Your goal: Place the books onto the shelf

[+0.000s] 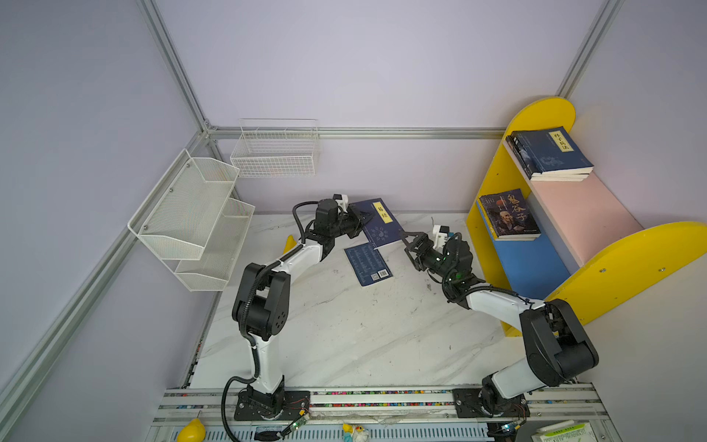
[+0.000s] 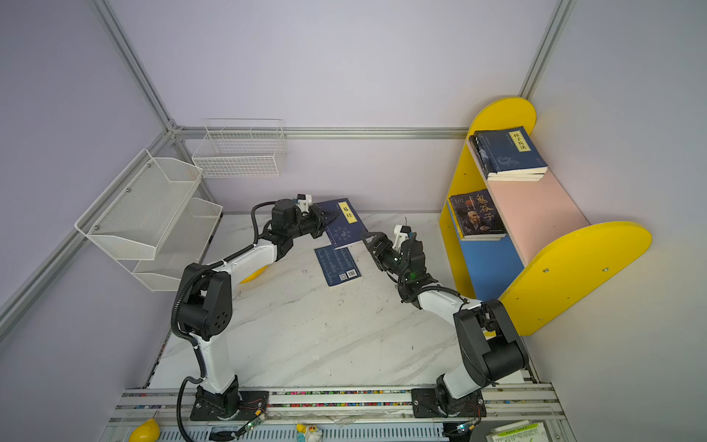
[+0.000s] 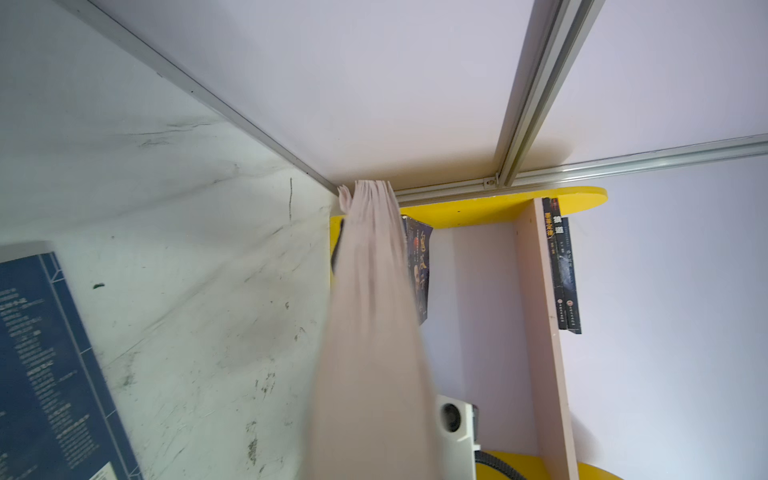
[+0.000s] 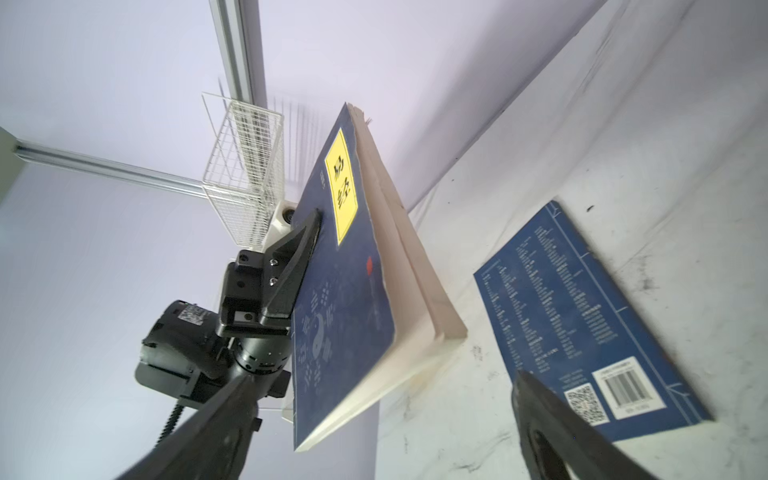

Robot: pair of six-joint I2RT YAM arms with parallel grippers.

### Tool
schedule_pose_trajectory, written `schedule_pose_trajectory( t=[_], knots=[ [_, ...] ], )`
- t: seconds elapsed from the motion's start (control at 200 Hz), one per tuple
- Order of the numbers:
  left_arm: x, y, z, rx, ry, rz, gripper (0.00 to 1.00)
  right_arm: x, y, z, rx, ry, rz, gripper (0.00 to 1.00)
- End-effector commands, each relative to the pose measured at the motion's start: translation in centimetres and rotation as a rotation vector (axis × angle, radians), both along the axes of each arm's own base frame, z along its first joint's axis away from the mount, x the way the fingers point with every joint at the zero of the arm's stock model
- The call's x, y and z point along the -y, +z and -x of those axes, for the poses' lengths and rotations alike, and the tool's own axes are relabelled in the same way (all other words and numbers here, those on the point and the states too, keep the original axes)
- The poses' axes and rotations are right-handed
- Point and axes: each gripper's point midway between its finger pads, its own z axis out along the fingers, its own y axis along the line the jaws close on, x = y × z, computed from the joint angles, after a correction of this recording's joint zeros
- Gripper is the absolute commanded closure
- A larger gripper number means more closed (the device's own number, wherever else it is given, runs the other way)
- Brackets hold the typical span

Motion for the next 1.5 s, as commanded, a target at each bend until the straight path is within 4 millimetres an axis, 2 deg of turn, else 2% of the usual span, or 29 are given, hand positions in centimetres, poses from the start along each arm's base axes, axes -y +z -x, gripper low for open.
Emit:
schedule_pose_trajectory(
  t=[0.0,0.175,0.305,0.385,0.525,0.72,0.805,0.88,0.9,0.905,0.96,1.08,1.2,1.31,1.405,1.495],
  knots=[
    [0.2,8.6,0.0,0.167,0.006,0.122,1.00,-0.8,4.9,0.4,0.107,0.035,-0.185,0.06],
    [0.4,8.3,0.3,0.147,0.007,0.162,1.00,-3.0,6.3,-0.1,0.141,0.087,-0.200,0.14],
    [0.2,8.3,0.3,0.152,0.018,0.190,1.00,-4.8,5.4,-1.0,0.088,0.121,-0.210,0.32],
    [0.1,8.7,0.2,0.165,0.027,0.200,1.00,-5.3,5.2,-1.1,0.077,0.131,-0.245,0.39],
    [0.0,9.2,-0.2,0.181,0.040,0.222,1.00,-5.0,5.6,-1.2,0.082,0.120,-0.283,0.53],
    [0.6,9.2,-0.4,0.177,0.032,0.247,1.00,-3.9,6.0,-1.4,0.092,0.053,-0.303,0.80],
    [1.0,9.1,-0.3,0.173,0.025,0.251,1.00,-3.7,6.3,-1.6,0.099,0.040,-0.314,0.86],
    [1.1,9.0,-0.2,0.169,0.017,0.255,0.88,-3.3,6.4,-2.0,0.100,0.026,-0.318,0.89],
    [1.2,9.1,-0.2,0.172,0.014,0.256,0.84,-3.1,6.4,-2.1,0.101,0.022,-0.318,0.92],
    [1.2,9.0,-0.1,0.171,0.013,0.256,0.83,-3.0,6.4,-2.2,0.101,0.019,-0.318,1.00],
    [0.8,9.0,-0.1,0.177,0.013,0.256,0.65,-1.8,6.2,-2.7,0.079,-0.018,-0.327,1.00],
    [-1.4,8.6,-0.1,0.180,0.018,0.251,0.39,2.1,6.1,-3.8,0.076,-0.099,-0.315,1.00],
    [-5.3,6.6,0.7,0.151,0.066,0.208,0.29,6.7,5.8,-4.6,0.071,-0.183,-0.249,1.00],
    [-8.2,5.6,2.5,0.151,0.085,0.131,0.20,10.8,4.6,-4.9,0.034,-0.272,-0.127,1.00],
    [-9.5,4.6,4.0,0.143,0.100,-0.006,0.13,14.5,3.5,-5.5,-0.017,-0.365,-0.006,1.00],
    [-10.3,5.0,5.0,0.161,0.114,-0.119,0.09,18.0,2.9,-6.2,-0.054,-0.452,0.058,1.00]
  ],
)
